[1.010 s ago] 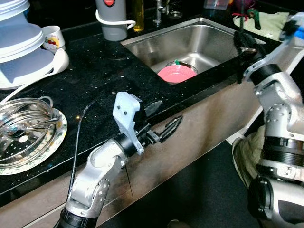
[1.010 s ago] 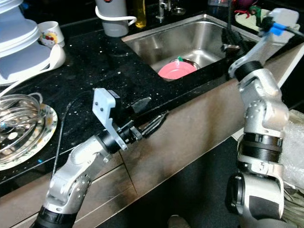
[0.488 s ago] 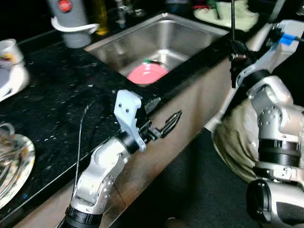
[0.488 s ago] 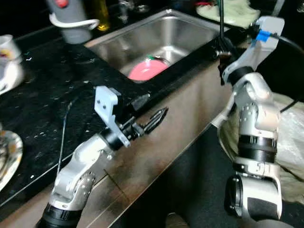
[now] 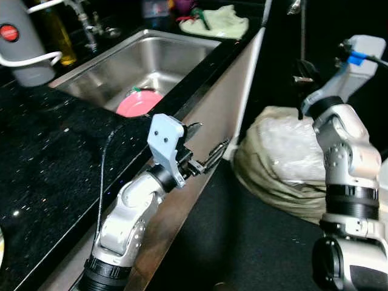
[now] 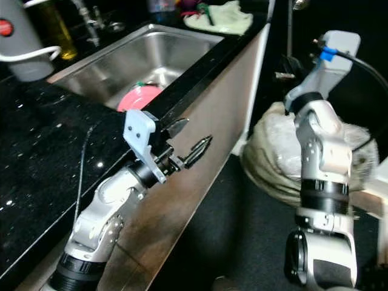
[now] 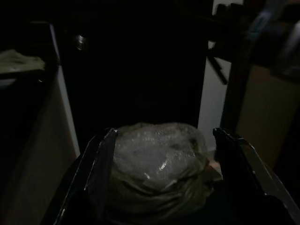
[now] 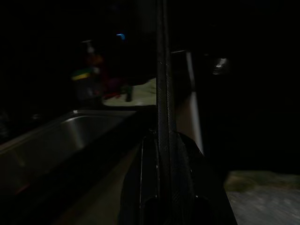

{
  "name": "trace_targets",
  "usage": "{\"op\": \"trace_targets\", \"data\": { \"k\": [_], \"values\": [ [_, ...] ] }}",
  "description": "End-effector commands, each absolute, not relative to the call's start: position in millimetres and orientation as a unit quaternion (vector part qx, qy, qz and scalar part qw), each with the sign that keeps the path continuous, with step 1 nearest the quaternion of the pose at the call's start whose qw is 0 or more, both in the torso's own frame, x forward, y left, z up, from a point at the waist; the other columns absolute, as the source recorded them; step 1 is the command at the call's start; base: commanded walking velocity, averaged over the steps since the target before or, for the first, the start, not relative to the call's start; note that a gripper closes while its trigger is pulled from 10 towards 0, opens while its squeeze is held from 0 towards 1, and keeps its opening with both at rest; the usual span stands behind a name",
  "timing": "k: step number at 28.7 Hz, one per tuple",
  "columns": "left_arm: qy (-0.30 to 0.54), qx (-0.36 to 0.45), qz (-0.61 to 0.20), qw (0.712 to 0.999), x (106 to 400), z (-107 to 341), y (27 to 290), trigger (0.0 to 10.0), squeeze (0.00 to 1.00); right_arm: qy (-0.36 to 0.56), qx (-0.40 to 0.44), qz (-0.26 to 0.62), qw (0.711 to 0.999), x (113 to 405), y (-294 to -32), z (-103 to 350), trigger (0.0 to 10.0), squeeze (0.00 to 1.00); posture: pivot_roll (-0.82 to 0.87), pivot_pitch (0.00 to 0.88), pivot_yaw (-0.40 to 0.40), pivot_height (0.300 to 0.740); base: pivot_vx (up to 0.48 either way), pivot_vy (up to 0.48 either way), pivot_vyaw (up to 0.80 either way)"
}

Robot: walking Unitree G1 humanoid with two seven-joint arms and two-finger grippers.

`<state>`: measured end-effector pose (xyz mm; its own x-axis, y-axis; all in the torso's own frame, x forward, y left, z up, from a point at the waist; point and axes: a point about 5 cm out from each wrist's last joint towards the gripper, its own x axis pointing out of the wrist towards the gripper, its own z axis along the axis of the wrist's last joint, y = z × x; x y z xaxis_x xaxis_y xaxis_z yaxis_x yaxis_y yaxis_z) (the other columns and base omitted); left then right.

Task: Kitchen organization

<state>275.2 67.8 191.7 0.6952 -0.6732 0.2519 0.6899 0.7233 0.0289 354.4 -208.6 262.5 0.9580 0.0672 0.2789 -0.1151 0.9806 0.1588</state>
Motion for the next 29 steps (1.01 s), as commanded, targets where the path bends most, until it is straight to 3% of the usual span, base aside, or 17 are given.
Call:
{"op": "trace_targets", "data": {
  "k": [1, 17, 27, 29],
  "values": [
    [-0.119, -0.022, -0.349, 0.929, 280, 188, 74, 10.0, 0.0, -0.127, 0.079, 0.046, 0.988, 354, -202, 254, 10.0, 0.0, -0.03, 0.045, 0.04, 0.74, 0.0, 0.0, -0.73],
    [-0.153, 0.005, -0.206, 0.966, 305, 196, 103, 10.0, 0.0, -0.083, 0.029, 0.015, 0.996, 342, -182, 205, 10.0, 0.0, -0.04, 0.038, 0.035, 0.74, 0.0, 0.0, -0.73],
    [-0.089, 0.004, -0.133, 0.987, 300, 148, 112, 10.0, 0.0, -0.018, -0.064, -0.019, 0.998, 328, -171, 143, 10.0, 0.0, -0.05, 0.04, 0.033, 0.74, 0.0, 0.0, -0.74],
    [-0.069, 0.0, -0.13, 0.989, 295, 136, 111, 10.0, 0.0, -0.005, -0.05, 0.012, 0.999, 324, -168, 134, 10.0, 0.0, -0.05, 0.04, 0.03, 0.74, 0.0, 0.0, -0.74]
  ]
}}
